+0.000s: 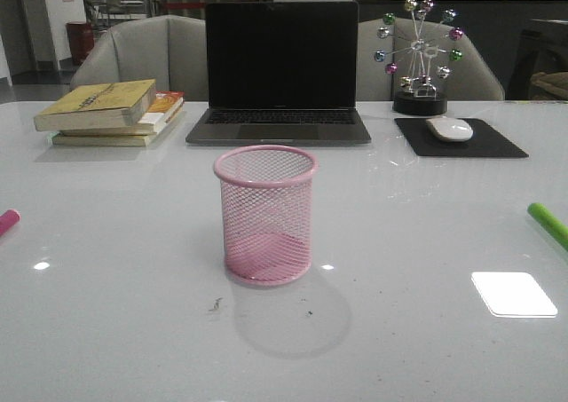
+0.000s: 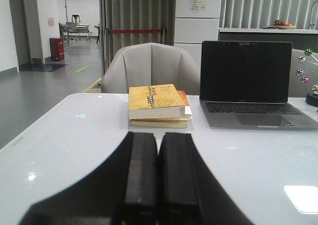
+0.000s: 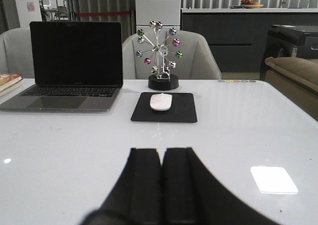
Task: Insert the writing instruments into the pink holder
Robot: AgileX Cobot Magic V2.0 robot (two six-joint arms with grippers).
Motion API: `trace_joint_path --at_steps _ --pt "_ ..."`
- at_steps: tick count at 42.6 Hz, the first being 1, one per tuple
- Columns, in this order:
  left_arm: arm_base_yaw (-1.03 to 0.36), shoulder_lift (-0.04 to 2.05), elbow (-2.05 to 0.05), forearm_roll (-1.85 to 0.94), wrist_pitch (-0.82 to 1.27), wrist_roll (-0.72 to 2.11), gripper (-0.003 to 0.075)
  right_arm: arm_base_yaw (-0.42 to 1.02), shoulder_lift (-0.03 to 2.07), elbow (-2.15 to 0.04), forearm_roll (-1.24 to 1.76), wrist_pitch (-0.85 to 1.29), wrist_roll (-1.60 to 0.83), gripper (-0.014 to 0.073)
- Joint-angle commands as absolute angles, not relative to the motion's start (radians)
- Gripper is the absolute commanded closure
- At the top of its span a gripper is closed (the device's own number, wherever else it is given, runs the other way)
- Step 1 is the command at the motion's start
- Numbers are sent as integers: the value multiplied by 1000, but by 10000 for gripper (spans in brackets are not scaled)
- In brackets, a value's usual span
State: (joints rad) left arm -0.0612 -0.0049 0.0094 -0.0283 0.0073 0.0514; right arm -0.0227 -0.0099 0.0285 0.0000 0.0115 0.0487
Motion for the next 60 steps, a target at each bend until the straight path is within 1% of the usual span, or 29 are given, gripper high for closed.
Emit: trace_joint_path --at_steps 1,28,32,41,49,54,60 --pt "-64 -23 8 -33 -79 48 627 -27 -32 16 0 -73 41 537" --pt "-64 -23 8 -33 -79 48 627 -27 -32 16 0 -73 41 537" --pt "-64 -23 8 -33 -138 48 627 -27 -32 16 0 -81 41 537" --pt "-64 -23 2 -33 -201 48 627 -27 -32 7 0 -107 41 537" --pt "-64 -21 -128 -35 -168 48 627 -26 -29 -128 -15 -60 41 537" --pt "-64 1 -274 -41 -33 48 627 -26 10 -284 -28 61 41 537" --pt "-64 90 -473 -59 120 48 627 -26 122 -477 -28 197 41 537"
